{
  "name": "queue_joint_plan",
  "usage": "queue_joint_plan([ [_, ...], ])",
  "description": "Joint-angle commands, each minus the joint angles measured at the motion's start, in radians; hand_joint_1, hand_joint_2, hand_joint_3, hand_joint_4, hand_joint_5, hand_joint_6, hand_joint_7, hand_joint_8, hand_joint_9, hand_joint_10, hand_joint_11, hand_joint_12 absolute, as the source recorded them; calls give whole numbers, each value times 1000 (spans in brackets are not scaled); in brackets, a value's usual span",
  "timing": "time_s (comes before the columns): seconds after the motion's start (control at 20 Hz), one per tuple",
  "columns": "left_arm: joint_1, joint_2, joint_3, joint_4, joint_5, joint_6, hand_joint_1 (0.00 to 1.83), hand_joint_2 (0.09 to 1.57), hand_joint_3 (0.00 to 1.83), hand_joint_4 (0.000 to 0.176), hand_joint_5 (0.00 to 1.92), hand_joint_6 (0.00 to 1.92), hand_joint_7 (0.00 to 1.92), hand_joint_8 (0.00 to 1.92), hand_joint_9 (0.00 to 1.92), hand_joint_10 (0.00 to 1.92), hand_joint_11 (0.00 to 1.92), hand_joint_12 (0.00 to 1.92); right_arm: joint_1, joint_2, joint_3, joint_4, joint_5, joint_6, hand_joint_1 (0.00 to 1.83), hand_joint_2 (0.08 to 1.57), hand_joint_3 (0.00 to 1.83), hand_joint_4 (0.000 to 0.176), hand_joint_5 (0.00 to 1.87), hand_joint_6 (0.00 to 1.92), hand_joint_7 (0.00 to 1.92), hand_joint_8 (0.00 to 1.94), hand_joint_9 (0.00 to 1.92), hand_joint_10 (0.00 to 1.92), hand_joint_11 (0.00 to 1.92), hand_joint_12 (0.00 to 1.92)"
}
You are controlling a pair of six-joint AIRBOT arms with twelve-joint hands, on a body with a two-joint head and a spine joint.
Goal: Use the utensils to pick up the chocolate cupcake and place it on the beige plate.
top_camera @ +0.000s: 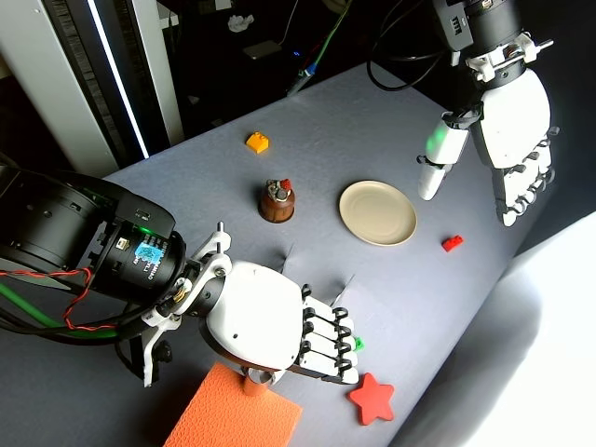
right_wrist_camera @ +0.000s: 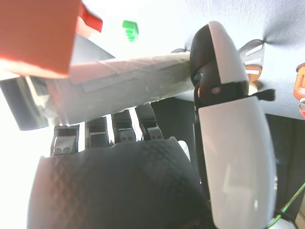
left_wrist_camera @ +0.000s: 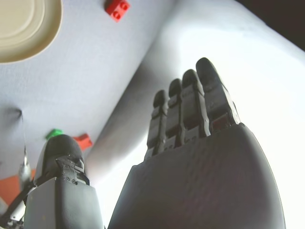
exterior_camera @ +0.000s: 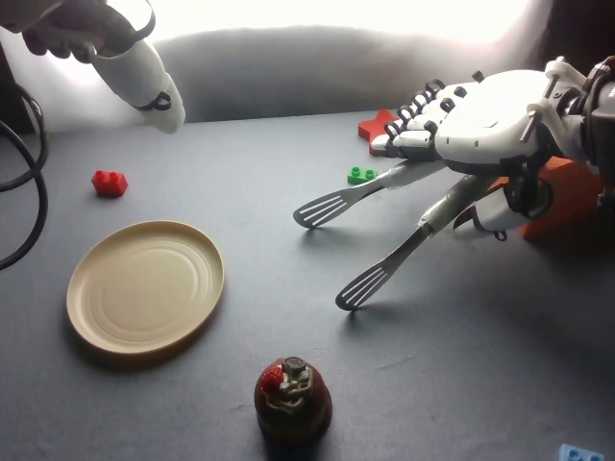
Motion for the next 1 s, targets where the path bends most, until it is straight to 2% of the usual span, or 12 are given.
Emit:
queue_joint_plan([
  [0.0, -12, 10, 4, 66, -23, 8, 277, 1084, 2, 0, 103, 1, 113, 1, 124, 1, 0, 378, 14, 5, 4, -2, 96, 3, 863, 1103, 9, 0, 0, 0, 0, 0, 3, 1, 3, 2],
  [0.1, -12, 10, 5, 65, -23, 8, 316, 1071, 0, 0, 145, 8, 150, 7, 161, 8, 0, 462, 14, 5, 4, -2, 96, 3, 869, 1091, 2, 0, 21, 7, 29, 10, 53, 19, 71, 35],
  [0.15, -13, 10, 5, 65, -22, 9, 307, 1075, 0, 0, 132, 2, 137, 3, 146, 2, 0, 428, 14, 4, 4, -2, 96, 3, 827, 1101, 0, 0, 33, 6, 52, 9, 78, 13, 13, 244],
  [0.25, -14, 10, 5, 62, -21, 10, 291, 1083, 2, 0, 101, 0, 114, 0, 128, 0, 0, 385, 14, 3, 6, -2, 96, 4, 813, 1121, 4, 0, 44, 7, 68, 9, 84, 8, 0, 274],
  [0.3, -15, 9, 6, 59, -21, 10, 289, 1082, 2, 0, 98, 0, 114, 0, 128, 0, 0, 383, 14, 3, 7, -2, 96, 4, 804, 1131, 6, 0, 27, 3, 56, 2, 64, 4, 0, 220],
  [0.45, -19, 9, 8, 46, -17, 11, 293, 1084, 1, 0, 94, 2, 99, 1, 115, 1, 0, 364, 14, 2, 9, -2, 93, 5, 839, 1126, 0, 0, 65, 5, 92, 4, 105, 8, 0, 341],
  [0.55, -19, 9, 7, 47, -18, 11, 292, 1083, 0, 0, 102, 4, 105, 3, 122, 3, 0, 367, 15, 2, 9, -2, 91, 5, 836, 1139, 4, 0, 57, 2, 85, 3, 101, 3, 0, 328],
  [0.85, -19, 9, 7, 48, -18, 11, 312, 1074, 0, 0, 119, 4, 122, 4, 132, 4, 0, 377, 25, 3, 9, -2, 88, 4, 860, 1123, 0, 0, 172, 17, 193, 12, 195, 20, 0, 621],
  [0.95, -19, 9, 8, 48, -18, 11, 290, 1084, 2, 0, 99, 1, 97, 1, 109, 1, 0, 315, 25, 3, 9, -2, 88, 1, 844, 1121, 0, 0, 194, 12, 236, 14, 243, 28, 0, 742],
])
